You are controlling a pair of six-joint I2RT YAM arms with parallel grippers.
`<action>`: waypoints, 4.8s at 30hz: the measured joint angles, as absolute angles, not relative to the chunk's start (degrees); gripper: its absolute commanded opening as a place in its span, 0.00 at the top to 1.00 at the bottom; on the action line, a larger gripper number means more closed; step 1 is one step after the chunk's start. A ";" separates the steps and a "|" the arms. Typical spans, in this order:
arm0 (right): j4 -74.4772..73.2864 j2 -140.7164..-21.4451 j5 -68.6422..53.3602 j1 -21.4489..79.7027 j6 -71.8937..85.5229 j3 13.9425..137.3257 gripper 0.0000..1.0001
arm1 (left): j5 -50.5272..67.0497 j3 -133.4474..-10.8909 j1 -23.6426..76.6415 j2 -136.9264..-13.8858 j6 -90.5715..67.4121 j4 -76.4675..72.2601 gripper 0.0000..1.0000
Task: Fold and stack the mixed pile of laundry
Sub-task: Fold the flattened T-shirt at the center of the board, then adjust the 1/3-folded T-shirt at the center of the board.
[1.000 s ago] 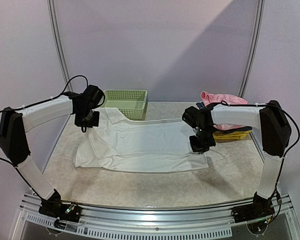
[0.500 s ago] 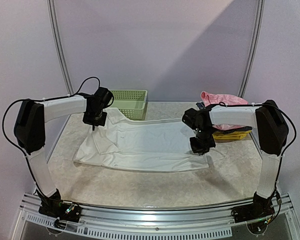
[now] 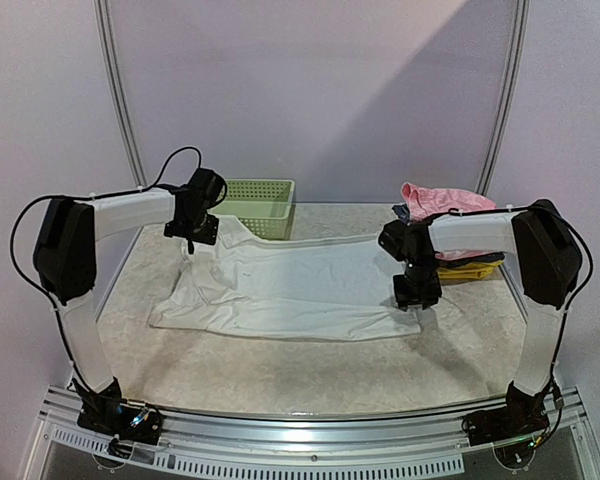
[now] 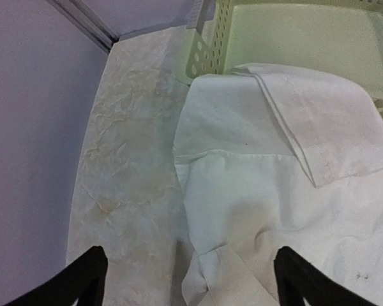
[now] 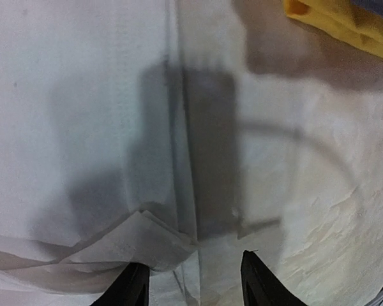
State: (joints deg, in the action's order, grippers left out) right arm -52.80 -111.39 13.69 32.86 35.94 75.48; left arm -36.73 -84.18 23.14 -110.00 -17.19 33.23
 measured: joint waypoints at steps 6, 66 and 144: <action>-48.82 -103.04 15.81 32.56 36.95 70.50 0.20 | -36.42 -75.24 23.16 -99.26 -19.88 33.45 0.01; -22.41 -82.81 1.08 32.56 38.72 45.15 0.17 | -11.84 -18.28 11.60 -67.61 -47.75 4.05 0.70; -35.00 -66.39 -8.60 23.92 33.71 43.77 1.00 | -11.53 -26.17 10.59 -28.88 -46.78 33.85 1.00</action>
